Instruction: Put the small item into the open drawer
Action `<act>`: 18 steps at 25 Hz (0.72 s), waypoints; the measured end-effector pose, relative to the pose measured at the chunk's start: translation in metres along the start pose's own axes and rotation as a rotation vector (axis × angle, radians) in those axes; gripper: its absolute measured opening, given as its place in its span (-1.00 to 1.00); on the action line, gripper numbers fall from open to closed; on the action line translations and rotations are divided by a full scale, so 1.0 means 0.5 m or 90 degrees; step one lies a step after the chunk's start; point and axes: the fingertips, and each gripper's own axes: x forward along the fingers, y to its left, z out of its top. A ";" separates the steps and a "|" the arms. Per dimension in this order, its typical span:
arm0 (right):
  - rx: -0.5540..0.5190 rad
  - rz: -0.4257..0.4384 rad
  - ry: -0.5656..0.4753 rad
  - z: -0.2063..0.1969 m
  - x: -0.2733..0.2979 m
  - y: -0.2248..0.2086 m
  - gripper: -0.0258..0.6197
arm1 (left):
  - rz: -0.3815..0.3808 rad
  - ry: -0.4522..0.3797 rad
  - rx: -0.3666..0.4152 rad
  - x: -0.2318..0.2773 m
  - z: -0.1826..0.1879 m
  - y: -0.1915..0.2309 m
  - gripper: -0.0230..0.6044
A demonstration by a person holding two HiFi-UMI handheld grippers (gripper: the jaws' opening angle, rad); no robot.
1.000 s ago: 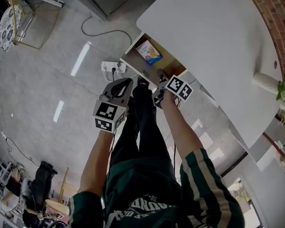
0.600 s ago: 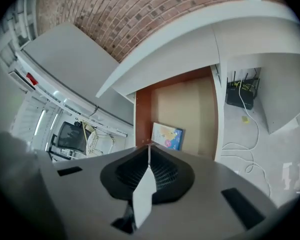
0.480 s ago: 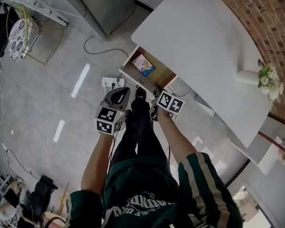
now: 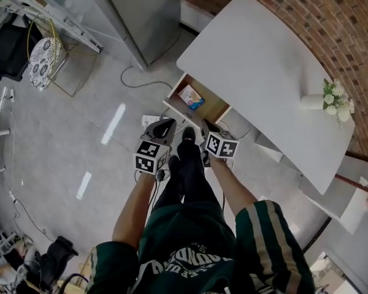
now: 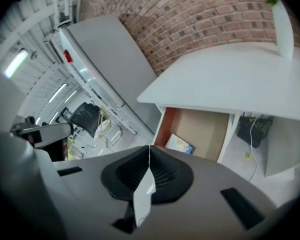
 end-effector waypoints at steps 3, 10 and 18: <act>-0.080 0.029 -0.042 0.047 -0.020 0.054 -0.84 | 0.002 -0.019 0.023 -0.019 0.037 0.001 -0.87; -0.162 0.062 -0.135 0.169 -0.093 0.148 -0.84 | 0.010 -0.077 0.067 -0.065 0.140 -0.005 -0.87; -0.279 0.081 -0.256 0.293 -0.229 0.257 -0.84 | 0.018 -0.146 0.149 -0.157 0.261 -0.045 -0.87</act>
